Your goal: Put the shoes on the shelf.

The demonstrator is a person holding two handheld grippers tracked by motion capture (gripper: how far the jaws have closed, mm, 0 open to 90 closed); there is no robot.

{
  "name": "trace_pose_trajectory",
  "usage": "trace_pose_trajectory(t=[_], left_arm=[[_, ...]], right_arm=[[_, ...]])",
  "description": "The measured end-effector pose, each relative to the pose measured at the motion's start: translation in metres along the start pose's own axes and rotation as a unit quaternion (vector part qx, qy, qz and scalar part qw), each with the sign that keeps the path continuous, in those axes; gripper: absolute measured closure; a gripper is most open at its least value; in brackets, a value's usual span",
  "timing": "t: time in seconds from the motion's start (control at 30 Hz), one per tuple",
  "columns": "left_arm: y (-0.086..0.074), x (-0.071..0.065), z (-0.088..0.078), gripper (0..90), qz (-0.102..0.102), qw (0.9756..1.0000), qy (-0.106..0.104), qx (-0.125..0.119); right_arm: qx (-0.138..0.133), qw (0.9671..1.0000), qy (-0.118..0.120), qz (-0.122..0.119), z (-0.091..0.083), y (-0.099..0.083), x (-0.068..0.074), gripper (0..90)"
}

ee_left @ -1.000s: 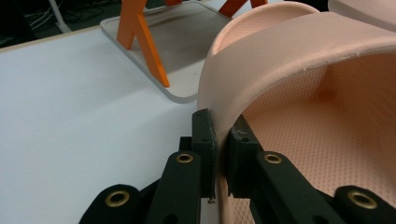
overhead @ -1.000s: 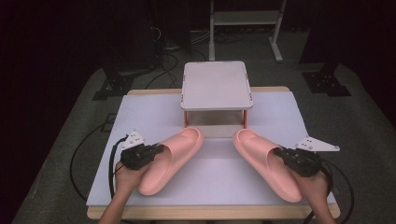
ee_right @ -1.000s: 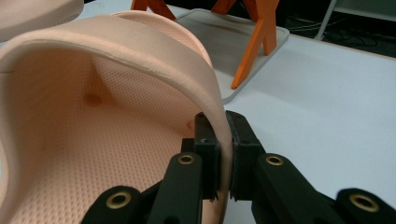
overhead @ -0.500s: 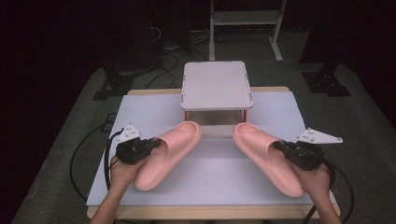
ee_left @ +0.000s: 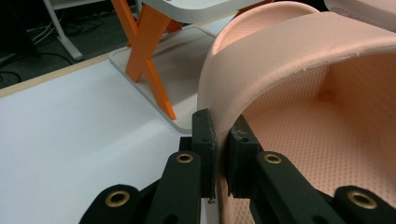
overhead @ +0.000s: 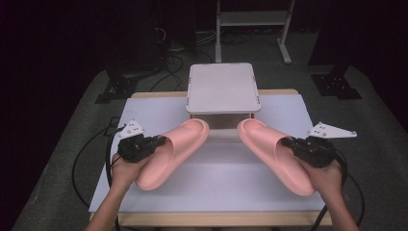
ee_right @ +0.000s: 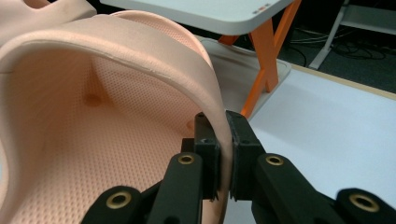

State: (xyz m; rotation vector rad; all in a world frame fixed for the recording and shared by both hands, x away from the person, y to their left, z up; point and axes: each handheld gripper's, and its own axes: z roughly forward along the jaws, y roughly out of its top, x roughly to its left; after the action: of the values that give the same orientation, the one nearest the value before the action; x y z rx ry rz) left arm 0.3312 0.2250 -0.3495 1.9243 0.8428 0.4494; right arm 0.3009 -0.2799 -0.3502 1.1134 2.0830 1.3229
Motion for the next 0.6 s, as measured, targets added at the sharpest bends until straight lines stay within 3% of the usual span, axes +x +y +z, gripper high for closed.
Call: trace_pose_trajectory(t=[0.6], left_arm=[[0.037,0.009,-0.002,84.0,-0.002,1.0000,-0.003,-0.005]], right_arm=[[-0.006,0.9999,0.008,-0.008,-0.001,0.042,-0.004,84.0]])
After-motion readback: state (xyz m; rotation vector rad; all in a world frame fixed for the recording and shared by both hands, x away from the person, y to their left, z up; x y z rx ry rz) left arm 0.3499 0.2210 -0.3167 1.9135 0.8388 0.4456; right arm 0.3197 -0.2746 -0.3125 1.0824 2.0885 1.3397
